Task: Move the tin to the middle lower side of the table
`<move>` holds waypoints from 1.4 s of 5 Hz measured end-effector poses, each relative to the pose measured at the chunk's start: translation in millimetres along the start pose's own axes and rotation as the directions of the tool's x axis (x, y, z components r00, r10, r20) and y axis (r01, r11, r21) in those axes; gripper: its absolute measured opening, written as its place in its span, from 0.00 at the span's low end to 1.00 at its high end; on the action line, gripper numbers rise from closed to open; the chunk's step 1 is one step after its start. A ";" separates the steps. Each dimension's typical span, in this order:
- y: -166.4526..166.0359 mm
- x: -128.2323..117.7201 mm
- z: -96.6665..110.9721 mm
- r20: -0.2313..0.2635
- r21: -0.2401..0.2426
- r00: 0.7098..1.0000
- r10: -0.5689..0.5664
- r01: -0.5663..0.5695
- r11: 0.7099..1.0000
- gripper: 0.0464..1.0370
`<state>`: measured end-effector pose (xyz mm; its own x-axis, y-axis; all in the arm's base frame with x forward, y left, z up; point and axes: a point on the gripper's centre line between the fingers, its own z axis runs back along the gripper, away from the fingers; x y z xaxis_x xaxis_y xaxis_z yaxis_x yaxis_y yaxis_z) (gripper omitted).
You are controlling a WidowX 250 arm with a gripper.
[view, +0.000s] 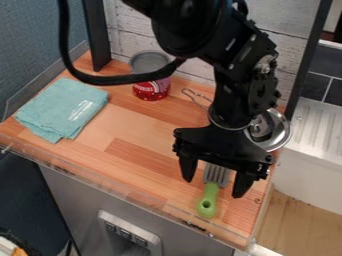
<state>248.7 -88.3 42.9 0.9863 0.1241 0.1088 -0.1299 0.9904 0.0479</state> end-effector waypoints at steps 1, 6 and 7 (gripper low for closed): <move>0.5 -2.5 -5.7 -0.019 0.012 1.000 -0.006 0.006 1.000 0.96; 139.1 136.5 11.6 0.144 -0.010 0.989 0.015 -0.014 1.000 0.96; 159.3 158.1 8.6 0.170 0.011 0.984 -0.056 0.055 0.998 0.96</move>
<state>383.1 88.5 76.3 0.9602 0.0558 0.2735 -0.0762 0.9950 0.0648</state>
